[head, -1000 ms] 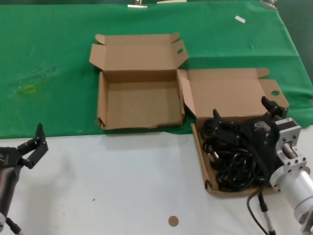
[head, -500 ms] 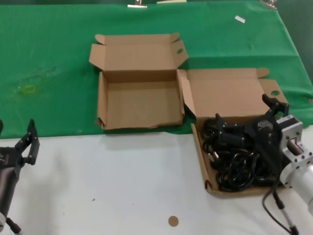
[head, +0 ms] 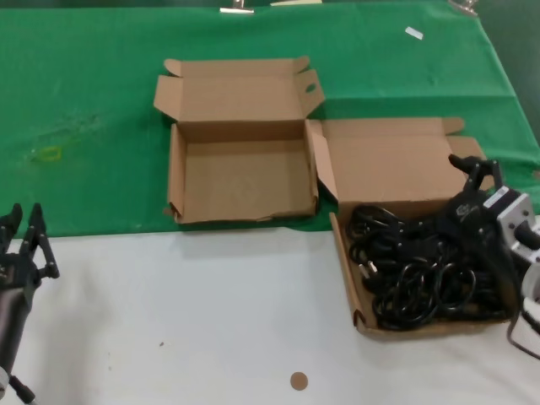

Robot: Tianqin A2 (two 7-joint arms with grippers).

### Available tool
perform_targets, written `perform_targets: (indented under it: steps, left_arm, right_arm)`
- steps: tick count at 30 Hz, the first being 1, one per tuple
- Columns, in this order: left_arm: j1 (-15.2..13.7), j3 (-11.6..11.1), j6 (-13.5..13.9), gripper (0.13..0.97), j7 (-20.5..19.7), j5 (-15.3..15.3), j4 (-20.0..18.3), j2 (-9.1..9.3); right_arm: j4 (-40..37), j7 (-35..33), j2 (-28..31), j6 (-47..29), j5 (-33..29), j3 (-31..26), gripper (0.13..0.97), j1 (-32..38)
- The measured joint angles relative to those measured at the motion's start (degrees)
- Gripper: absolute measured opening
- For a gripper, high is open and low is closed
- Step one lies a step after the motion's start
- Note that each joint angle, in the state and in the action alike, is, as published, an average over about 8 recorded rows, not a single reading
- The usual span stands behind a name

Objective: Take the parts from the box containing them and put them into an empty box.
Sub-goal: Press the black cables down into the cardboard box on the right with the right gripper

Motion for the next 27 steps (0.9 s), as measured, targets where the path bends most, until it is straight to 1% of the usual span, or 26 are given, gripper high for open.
perform_targets:
  steps: [4,10,12,21,27]
  left_arm:
    - [0.00,0.00,0.00,0.268,-0.02,0.00,0.00,0.00]
    - [0.00,0.00,0.00,0.195,-0.04,0.01,0.00,0.00]
    - [0.00,0.00,0.00,0.170,-0.04,0.02,0.00,0.00]
    - [0.00,0.00,0.00,0.144,-0.03,0.03,0.00,0.00]
    - [0.00,0.00,0.00,0.144,-0.02,0.02,0.00,0.00]
  right_arm:
    - [0.27,1.83,3.99,-4.42,-2.25,-0.77,0.966,2.14]
    - [0.41,1.92,8.39,-13.68,-3.61,-0.19,0.966,5.42]
    - [0.27,1.17,9.42,-17.10,-3.61,0.09,0.966,6.48]
    - [-2.09,-4.45,12.18,-30.98,-5.08,-0.24,0.966,11.74]
    - [-3.68,-7.86,13.41,-38.99,-6.34,-0.93,0.966,15.10]
